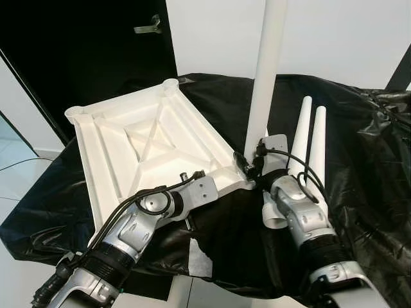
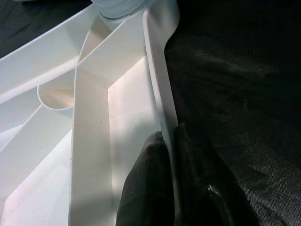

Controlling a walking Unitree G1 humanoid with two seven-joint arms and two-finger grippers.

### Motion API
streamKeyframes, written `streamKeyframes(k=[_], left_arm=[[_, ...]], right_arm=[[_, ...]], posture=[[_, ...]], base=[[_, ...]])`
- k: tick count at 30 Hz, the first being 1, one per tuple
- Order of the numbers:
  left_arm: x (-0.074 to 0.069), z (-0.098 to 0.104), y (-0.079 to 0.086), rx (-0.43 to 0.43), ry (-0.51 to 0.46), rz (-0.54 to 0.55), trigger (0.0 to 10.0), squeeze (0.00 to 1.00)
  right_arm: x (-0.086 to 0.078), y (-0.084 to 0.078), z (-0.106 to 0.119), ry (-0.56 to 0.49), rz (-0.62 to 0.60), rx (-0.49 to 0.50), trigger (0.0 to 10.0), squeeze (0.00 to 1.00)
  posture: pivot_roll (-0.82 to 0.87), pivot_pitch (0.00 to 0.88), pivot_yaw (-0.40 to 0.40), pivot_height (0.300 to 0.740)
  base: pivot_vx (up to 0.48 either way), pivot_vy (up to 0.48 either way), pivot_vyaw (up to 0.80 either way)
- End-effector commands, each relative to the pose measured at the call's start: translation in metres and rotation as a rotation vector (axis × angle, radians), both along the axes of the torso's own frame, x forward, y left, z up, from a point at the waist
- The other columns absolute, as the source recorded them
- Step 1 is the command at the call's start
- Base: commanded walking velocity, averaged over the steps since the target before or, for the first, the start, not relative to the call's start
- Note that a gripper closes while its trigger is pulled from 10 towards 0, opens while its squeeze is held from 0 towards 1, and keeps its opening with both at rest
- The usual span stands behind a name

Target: Building children table

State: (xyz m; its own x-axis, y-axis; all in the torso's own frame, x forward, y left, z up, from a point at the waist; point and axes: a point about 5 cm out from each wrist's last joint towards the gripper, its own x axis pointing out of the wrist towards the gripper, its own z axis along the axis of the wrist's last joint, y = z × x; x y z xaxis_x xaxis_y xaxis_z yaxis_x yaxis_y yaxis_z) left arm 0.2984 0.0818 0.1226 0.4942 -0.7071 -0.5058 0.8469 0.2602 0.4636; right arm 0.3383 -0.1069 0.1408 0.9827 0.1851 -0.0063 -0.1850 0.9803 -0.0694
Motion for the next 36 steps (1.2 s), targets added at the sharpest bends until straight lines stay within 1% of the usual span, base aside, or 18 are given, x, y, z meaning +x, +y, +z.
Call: streamKeyframes(k=[1, 3, 4, 6, 8, 14, 21, 22, 24, 25, 28, 31, 32, 33, 34, 35, 36], left_arm=[[0.001, 0.007, 0.000, 0.023, -0.045, -0.027, 10.0, 0.00], [0.001, 0.007, 0.000, 0.023, -0.045, -0.029, 10.0, 0.00], [0.001, 0.007, 0.000, 0.023, -0.045, -0.029, 10.0, 0.00], [0.001, 0.007, -0.001, 0.024, -0.045, -0.032, 10.0, 0.00], [0.001, 0.007, -0.002, 0.022, -0.043, -0.035, 10.0, 0.00], [0.001, 0.007, 0.000, 0.025, -0.040, -0.034, 10.0, 0.00], [0.001, 0.006, 0.000, 0.027, -0.037, -0.030, 10.0, 0.00], [0.001, 0.006, 0.000, 0.027, -0.037, -0.029, 10.0, 0.00], [0.001, 0.007, 0.001, 0.027, -0.036, -0.029, 10.0, 0.00], [0.001, 0.007, 0.001, 0.027, -0.036, -0.029, 10.0, 0.00], [0.001, 0.007, 0.001, 0.028, -0.037, -0.028, 10.0, 0.00], [0.002, 0.007, 0.001, 0.028, -0.039, -0.027, 10.0, 0.00], [0.002, 0.007, 0.001, 0.027, -0.039, -0.027, 10.0, 0.00], [0.002, 0.007, 0.001, 0.027, -0.039, -0.027, 10.0, 0.00], [0.003, 0.007, 0.002, 0.028, -0.039, -0.027, 10.0, 0.00], [0.003, 0.007, 0.002, 0.028, -0.039, -0.027, 10.0, 0.00], [0.003, 0.007, 0.001, 0.028, -0.039, -0.029, 10.0, 0.00]], right_arm=[[0.000, -0.022, -0.010, 0.049, -0.169, -0.040, 10.0, 0.00], [-0.001, -0.019, -0.009, 0.046, -0.216, -0.047, 10.0, 0.00], [-0.001, -0.019, -0.009, 0.046, -0.216, -0.047, 10.0, 0.00], [-0.002, -0.012, -0.007, 0.047, -0.254, -0.015, 10.0, 0.00], [-0.004, -0.008, -0.005, 0.044, -0.253, -0.001, 10.0, 0.00], [-0.006, -0.011, -0.004, 0.043, -0.275, 0.007, 10.0, 0.00], [-0.006, -0.011, 0.000, 0.027, -0.261, 0.009, 10.0, 0.00], [-0.006, -0.012, 0.001, 0.016, -0.237, 0.018, 10.0, 1.00], [-0.008, -0.015, 0.006, -0.012, -0.150, 0.030, 10.0, 1.00], [-0.008, -0.015, 0.006, -0.012, -0.150, 0.030, 10.0, 1.00], [-0.012, -0.020, 0.009, -0.041, -0.021, 0.022, 10.0, 1.00], [-0.015, -0.025, 0.011, -0.056, 0.072, 0.024, 10.0, 1.00], [-0.016, -0.026, 0.012, -0.067, 0.111, 0.010, 10.0, 0.96], [-0.016, -0.027, 0.012, -0.075, 0.137, -0.002, 10.0, 0.96], [-0.016, -0.028, 0.012, -0.076, 0.176, -0.023, 10.0, 0.00], [-0.016, -0.028, 0.012, -0.076, 0.176, -0.023, 10.0, 0.00], [-0.015, -0.030, 0.013, -0.076, 0.211, -0.035, 10.0, 0.00]], posture=[[0.02, 0.000, 0.042, 0.740], [0.02, 0.000, 0.041, 0.740], [0.02, 0.000, 0.041, 0.740], [0.02, 0.000, 0.040, 0.740], [0.01, 0.000, 0.041, 0.740], [0.01, 0.000, 0.041, 0.740], [0.01, 0.000, 0.041, 0.740], [0.01, 0.000, 0.043, 0.740], [0.01, 0.000, 0.048, 0.740], [0.01, 0.000, 0.048, 0.740], [0.01, 0.000, 0.049, 0.740], [0.01, 0.000, 0.050, 0.740], [0.00, 0.000, 0.054, 0.740], [0.00, 0.000, 0.054, 0.740], [0.00, 0.000, 0.057, 0.740], [0.00, 0.000, 0.057, 0.740], [0.00, 0.000, 0.058, 0.740]], base=[[0.000, 0.000, 0.00], [0.000, 0.000, 0.00], [0.000, 0.000, 0.00], [0.000, 0.000, 0.00], [0.000, 0.000, 0.00], [0.000, 0.000, 0.00], [0.000, 0.000, 0.00], [0.000, 0.000, 0.00], [0.000, 0.000, 0.00], [0.000, 0.000, 0.00], [0.000, 0.000, 0.00], [0.000, 0.000, 0.00], [0.000, 0.000, 0.00], [0.000, 0.000, 0.00], [0.000, 0.000, 0.00], [0.000, 0.000, 0.00], [0.000, 0.000, 0.00]])
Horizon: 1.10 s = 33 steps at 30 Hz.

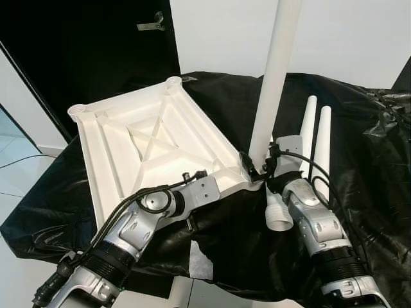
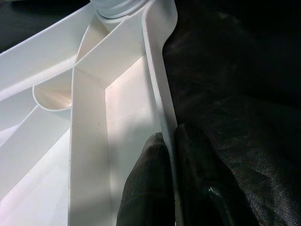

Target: Building children table

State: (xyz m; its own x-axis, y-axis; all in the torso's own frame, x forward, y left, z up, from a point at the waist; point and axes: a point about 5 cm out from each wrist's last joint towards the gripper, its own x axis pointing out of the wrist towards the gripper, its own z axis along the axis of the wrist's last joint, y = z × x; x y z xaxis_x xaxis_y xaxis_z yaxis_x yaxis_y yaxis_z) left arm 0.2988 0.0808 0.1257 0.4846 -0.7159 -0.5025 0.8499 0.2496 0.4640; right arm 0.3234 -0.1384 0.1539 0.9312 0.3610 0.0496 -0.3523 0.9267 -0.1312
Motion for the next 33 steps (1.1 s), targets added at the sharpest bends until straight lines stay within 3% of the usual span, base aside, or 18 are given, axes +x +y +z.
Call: streamKeyframes(k=[1, 10, 11, 13, 14, 15, 16, 29, 30, 32, 33], left_arm=[[0.002, 0.004, 0.002, 0.032, -0.037, -0.015, 10.0, 0.00], [0.003, 0.004, 0.005, 0.036, -0.038, -0.012, 10.0, 0.00], [0.004, 0.005, 0.005, 0.037, -0.039, -0.013, 10.0, 0.00], [0.004, 0.005, 0.005, 0.038, -0.040, -0.013, 10.0, 0.00], [0.005, 0.006, 0.006, 0.038, -0.042, -0.013, 10.0, 0.00], [0.005, 0.006, 0.006, 0.039, -0.043, -0.012, 10.0, 0.00], [0.005, 0.007, 0.006, 0.039, -0.044, -0.012, 10.0, 0.00], [0.003, 0.006, 0.005, 0.041, -0.042, -0.014, 10.0, 0.00], [0.002, 0.006, 0.005, 0.041, -0.041, -0.015, 10.0, 0.00], [0.002, 0.005, 0.005, 0.041, -0.041, -0.015, 10.0, 0.00], [0.002, 0.005, 0.005, 0.040, -0.040, -0.016, 10.0, 0.00]], right_arm=[[0.001, 0.001, 0.000, -0.002, 0.049, 0.003, 10.0, 0.00], [0.015, 0.003, 0.004, -0.005, 0.212, -0.093, 9.7, 0.00], [0.017, 0.003, 0.004, 0.002, 0.229, -0.094, 8.0, 0.00], [0.018, 0.003, 0.004, 0.012, 0.251, -0.092, 7.6, 0.00], [0.019, 0.003, 0.002, 0.017, 0.266, -0.104, 3.7, 0.00], [0.019, 0.003, 0.000, 0.020, 0.276, -0.112, 3.7, 0.00], [0.018, 0.004, -0.002, 0.031, 0.284, -0.114, 0.0, 0.00], [0.018, 0.001, -0.018, 0.079, 0.235, -0.116, 0.0, 0.00], [0.017, 0.002, -0.020, 0.089, 0.184, -0.089, 8.0, 0.00], [0.016, 0.003, -0.021, 0.094, 0.163, -0.074, 8.0, 0.00], [0.016, 0.005, -0.022, 0.098, 0.132, -0.063, 10.0, 0.00]], posture=[[0.00, 0.000, 0.058, 0.740], [0.01, 0.000, 0.063, 0.740], [0.01, 0.000, 0.063, 0.740], [0.01, 0.000, 0.063, 0.740], [0.01, 0.000, 0.064, 0.740], [0.01, 0.000, 0.064, 0.740], [0.01, 0.000, 0.066, 0.740], [0.03, 0.000, 0.058, 0.740], [0.03, 0.000, 0.054, 0.740], [0.03, 0.000, 0.054, 0.740], [0.03, 0.000, 0.049, 0.740]], base=[[0.000, 0.000, 0.00], [0.000, 0.000, 0.00], [0.000, 0.000, 0.00], [0.000, 0.000, 0.00], [0.000, 0.000, 0.00], [0.000, 0.000, 0.00], [0.000, 0.000, 0.00], [0.000, 0.000, 0.00], [0.000, 0.000, 0.00], [0.000, 0.000, 0.00], [0.000, 0.000, 0.00]])
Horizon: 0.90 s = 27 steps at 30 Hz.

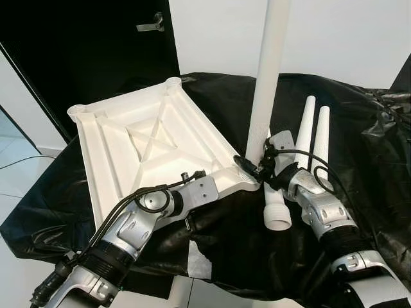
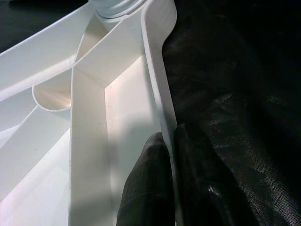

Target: Building children table

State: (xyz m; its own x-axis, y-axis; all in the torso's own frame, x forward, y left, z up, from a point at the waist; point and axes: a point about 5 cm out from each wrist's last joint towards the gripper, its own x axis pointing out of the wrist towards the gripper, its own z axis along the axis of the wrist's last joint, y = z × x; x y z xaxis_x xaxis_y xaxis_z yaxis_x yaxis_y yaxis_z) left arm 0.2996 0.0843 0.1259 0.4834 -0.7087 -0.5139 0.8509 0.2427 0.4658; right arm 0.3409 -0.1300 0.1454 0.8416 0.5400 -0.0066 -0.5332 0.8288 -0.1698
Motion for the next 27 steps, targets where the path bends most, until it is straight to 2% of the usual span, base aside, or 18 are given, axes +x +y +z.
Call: streamKeyframes(k=[1, 3, 4, 6, 7, 10, 12, 14, 15, 16, 25, 26, 27], left_arm=[[0.001, 0.005, 0.001, 0.025, -0.042, -0.016, 10.0, 0.00], [0.000, 0.005, 0.000, 0.024, -0.042, -0.017, 10.0, 0.00], [0.000, 0.005, 0.000, 0.024, -0.042, -0.017, 10.0, 0.00], [0.000, 0.004, -0.001, 0.022, -0.042, -0.020, 10.0, 0.00], [0.000, 0.004, -0.001, 0.022, -0.042, -0.020, 10.0, 0.00], [0.000, 0.004, -0.003, 0.018, -0.041, -0.025, 10.0, 0.00], [0.000, 0.004, -0.004, 0.018, -0.041, -0.026, 10.0, 0.00], [0.000, 0.004, -0.004, 0.018, -0.043, -0.027, 10.0, 0.00], [0.000, 0.004, -0.004, 0.018, -0.043, -0.027, 10.0, 0.00], [0.001, 0.005, -0.004, 0.017, -0.045, -0.026, 10.0, 0.00], [0.003, 0.006, -0.004, 0.019, -0.047, -0.029, 10.0, 0.00], [0.004, 0.006, -0.004, 0.017, -0.050, -0.025, 10.0, 0.00], [0.004, 0.007, -0.004, 0.016, -0.051, -0.023, 10.0, 0.00]], right_arm=[[-0.002, -0.003, -0.014, 0.063, -0.069, -0.010, 10.0, 0.00], [-0.002, -0.001, -0.016, 0.086, -0.181, 0.032, 10.0, 0.00], [-0.002, -0.001, -0.016, 0.086, -0.181, 0.032, 10.0, 0.00], [-0.002, 0.000, -0.017, 0.104, -0.303, 0.068, 10.0, 0.00], [-0.002, 0.000, -0.017, 0.104, -0.303, 0.068, 10.0, 0.00], [-0.005, 0.003, -0.019, 0.095, -0.458, 0.056, 10.0, 0.00], [-0.006, 0.003, -0.019, 0.095, -0.488, 0.059, 10.0, 0.00], [-0.010, 0.004, -0.022, 0.099, -0.609, 0.052, 10.0, 0.00], [-0.010, 0.004, -0.022, 0.099, -0.609, 0.052, 10.0, 0.00], [-0.013, 0.007, -0.024, 0.109, -0.676, 0.065, 10.0, 0.00], [-0.013, 0.015, -0.013, 0.084, -0.619, 0.109, 10.0, 0.00], [-0.013, 0.015, -0.011, 0.072, -0.617, 0.115, 10.0, 0.91], [-0.013, 0.015, -0.009, 0.065, -0.619, 0.119, 10.0, 0.91]], posture=[[0.03, 0.000, 0.049, 0.740], [0.03, 0.000, 0.046, 0.740], [0.03, 0.000, 0.046, 0.740], [0.02, 0.000, 0.045, 0.740], [0.02, 0.000, 0.045, 0.740], [0.02, 0.000, 0.043, 0.740], [0.02, 0.000, 0.043, 0.740], [0.02, 0.000, 0.043, 0.740], [0.02, 0.000, 0.043, 0.740], [0.01, 0.000, 0.046, 0.740], [0.01, 0.000, 0.052, 0.740], [0.00, 0.000, 0.050, 0.740], [0.00, 0.000, 0.050, 0.740]], base=[[0.000, 0.000, 0.00], [0.000, 0.000, 0.00], [0.000, 0.000, 0.00], [0.000, 0.000, 0.00], [0.000, 0.000, 0.00], [0.000, 0.000, 0.00], [0.000, 0.000, 0.00], [0.000, 0.000, 0.00], [0.000, 0.000, 0.00], [0.000, 0.000, 0.00], [0.000, 0.000, 0.00], [0.000, 0.000, 0.00], [0.000, 0.000, 0.00]])
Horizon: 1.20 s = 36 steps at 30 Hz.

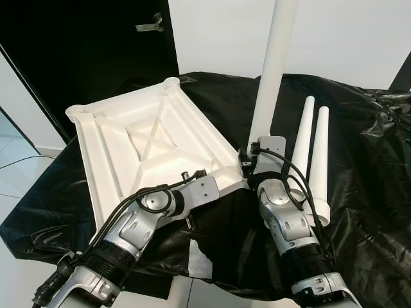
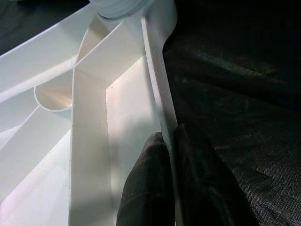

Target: Building children table

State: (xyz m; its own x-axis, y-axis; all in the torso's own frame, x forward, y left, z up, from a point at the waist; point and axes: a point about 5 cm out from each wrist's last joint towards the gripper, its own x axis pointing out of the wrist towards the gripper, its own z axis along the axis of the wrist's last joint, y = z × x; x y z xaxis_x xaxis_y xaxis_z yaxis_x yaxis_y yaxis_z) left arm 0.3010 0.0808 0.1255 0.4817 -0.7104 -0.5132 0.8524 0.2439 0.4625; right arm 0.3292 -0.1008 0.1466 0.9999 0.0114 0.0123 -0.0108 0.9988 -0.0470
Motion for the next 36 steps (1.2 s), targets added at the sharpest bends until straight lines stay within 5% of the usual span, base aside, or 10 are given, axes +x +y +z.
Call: streamKeyframes(k=[1, 2, 13, 14, 15, 22, 24, 36], left_arm=[[0.003, 0.007, -0.001, 0.019, -0.055, -0.022, 10.0, 0.00], [0.003, 0.007, 0.000, 0.019, -0.055, -0.020, 10.0, 0.00], [0.004, 0.008, 0.000, 0.016, -0.060, -0.014, 10.0, 0.00], [0.004, 0.008, 0.000, 0.015, -0.060, -0.014, 10.0, 0.00], [0.004, 0.007, -0.001, 0.015, -0.059, -0.015, 10.0, 0.00], [0.005, 0.007, -0.002, 0.013, -0.058, -0.019, 10.0, 0.00], [0.006, 0.008, -0.002, 0.013, -0.062, -0.021, 10.0, 0.00], [0.005, 0.008, 0.001, 0.019, -0.062, -0.016, 10.0, 0.00]], right_arm=[[-0.001, -0.014, -0.010, 0.050, -0.058, 0.007, 10.0, 0.91], [-0.001, -0.014, -0.008, 0.034, -0.041, 0.010, 10.0, 1.00], [-0.012, -0.025, 0.004, -0.043, 0.297, -0.015, 10.0, 1.00], [-0.013, -0.027, 0.004, -0.055, 0.331, -0.035, 10.0, 0.41], [-0.011, -0.030, 0.003, -0.059, 0.381, -0.082, 10.0, 0.00], [0.007, -0.036, -0.001, -0.021, 0.496, -0.174, 10.0, 0.00], [0.014, -0.032, -0.004, -0.010, 0.535, -0.243, 0.0, 0.00], [0.011, -0.029, -0.015, 0.013, 0.615, -0.187, 0.0, 0.00]], posture=[[0.00, 0.000, 0.050, 0.740], [0.00, 0.000, 0.051, 0.740], [0.00, 0.000, 0.046, 0.740], [-0.01, 0.000, 0.047, 0.740], [-0.01, 0.000, 0.049, 0.740], [-0.01, 0.000, 0.055, 0.740], [-0.01, 0.000, 0.056, 0.740], [0.01, 0.000, 0.053, 0.740]], base=[[0.000, 0.000, 0.00], [0.000, 0.000, 0.00], [0.000, 0.000, 0.00], [0.000, 0.000, 0.00], [0.000, 0.000, 0.00], [0.000, 0.000, 0.00], [0.000, 0.000, 0.00], [0.000, 0.000, 0.00]])
